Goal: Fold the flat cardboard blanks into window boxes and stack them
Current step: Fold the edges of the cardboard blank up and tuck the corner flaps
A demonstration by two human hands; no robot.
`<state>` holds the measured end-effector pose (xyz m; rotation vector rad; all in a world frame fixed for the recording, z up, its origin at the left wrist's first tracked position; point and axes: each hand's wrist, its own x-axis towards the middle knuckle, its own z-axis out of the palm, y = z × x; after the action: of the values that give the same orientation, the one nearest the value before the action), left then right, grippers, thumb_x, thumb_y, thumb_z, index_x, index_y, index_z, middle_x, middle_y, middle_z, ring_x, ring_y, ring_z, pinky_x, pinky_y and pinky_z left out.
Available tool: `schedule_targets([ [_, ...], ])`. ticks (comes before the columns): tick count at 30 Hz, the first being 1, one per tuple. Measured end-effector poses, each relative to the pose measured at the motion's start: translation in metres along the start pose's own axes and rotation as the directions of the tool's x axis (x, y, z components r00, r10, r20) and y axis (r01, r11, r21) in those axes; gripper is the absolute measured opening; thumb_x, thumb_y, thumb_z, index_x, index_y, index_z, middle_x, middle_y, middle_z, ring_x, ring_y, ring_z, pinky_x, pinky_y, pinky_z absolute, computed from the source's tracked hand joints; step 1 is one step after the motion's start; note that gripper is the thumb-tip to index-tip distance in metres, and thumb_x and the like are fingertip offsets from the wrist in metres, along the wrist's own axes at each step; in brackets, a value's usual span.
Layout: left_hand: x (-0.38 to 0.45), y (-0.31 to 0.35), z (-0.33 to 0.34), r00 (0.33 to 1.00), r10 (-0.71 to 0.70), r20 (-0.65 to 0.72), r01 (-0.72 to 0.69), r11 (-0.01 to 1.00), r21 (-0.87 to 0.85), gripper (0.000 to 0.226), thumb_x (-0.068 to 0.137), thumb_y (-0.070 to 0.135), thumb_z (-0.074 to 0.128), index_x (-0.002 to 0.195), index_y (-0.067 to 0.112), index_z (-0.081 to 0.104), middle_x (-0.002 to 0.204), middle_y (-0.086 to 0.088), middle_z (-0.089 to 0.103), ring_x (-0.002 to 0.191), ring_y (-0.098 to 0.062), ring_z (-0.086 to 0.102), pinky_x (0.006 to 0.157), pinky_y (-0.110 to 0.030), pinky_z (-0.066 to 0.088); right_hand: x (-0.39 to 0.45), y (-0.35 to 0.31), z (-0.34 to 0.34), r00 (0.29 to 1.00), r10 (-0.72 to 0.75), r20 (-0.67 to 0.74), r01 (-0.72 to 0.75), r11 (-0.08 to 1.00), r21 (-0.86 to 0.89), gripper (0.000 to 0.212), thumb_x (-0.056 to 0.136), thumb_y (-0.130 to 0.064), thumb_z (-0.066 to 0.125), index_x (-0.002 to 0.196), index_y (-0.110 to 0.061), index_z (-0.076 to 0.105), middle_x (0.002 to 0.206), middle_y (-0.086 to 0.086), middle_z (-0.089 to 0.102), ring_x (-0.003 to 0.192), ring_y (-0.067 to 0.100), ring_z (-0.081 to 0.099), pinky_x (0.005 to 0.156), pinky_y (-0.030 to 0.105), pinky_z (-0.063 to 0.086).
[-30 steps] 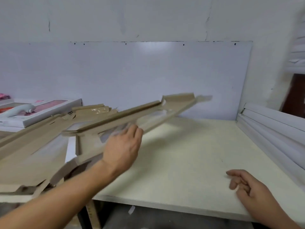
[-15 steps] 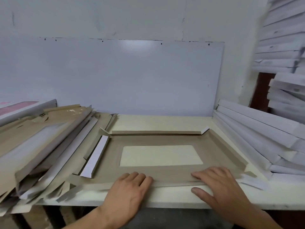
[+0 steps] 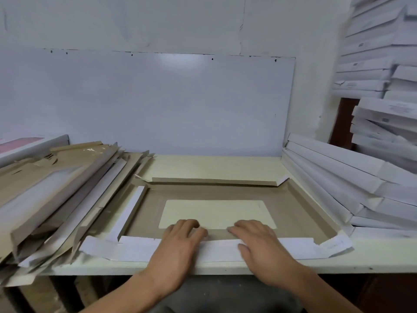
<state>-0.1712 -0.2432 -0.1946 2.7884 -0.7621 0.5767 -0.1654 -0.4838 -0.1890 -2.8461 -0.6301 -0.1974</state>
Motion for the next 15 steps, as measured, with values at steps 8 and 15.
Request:
schedule_targets([
  [8, -0.02, -0.005, 0.001, 0.949, 0.157, 0.275, -0.19, 0.977, 0.1, 0.065, 0.101, 0.058, 0.019, 0.143, 0.019, 0.05, 0.15, 0.004, 0.045, 0.137, -0.008, 0.043, 0.108, -0.027, 0.041, 0.004, -0.021, 0.018, 0.96, 0.021, 0.278, -0.009, 0.999, -0.042, 0.102, 0.07, -0.082, -0.018, 0.156, -0.026, -0.015, 0.162, -0.014, -0.021, 0.146, 0.002, -0.024, 0.12, 0.04, -0.016],
  [15, -0.061, -0.077, -0.039, 0.945, -0.047, 0.322, -0.021, 0.979, 0.203, 0.081, 0.095, 0.071, 0.011, 0.154, 0.018, 0.024, 0.161, 0.009, 0.019, 0.145, 0.002, 0.019, 0.115, -0.021, 0.012, -0.036, 0.078, -0.005, 0.928, 0.306, 0.213, -0.273, 0.946, -0.174, 0.081, 0.091, -0.07, -0.001, 0.156, -0.023, -0.014, 0.163, -0.011, -0.019, 0.146, 0.002, -0.021, 0.12, 0.04, -0.012],
])
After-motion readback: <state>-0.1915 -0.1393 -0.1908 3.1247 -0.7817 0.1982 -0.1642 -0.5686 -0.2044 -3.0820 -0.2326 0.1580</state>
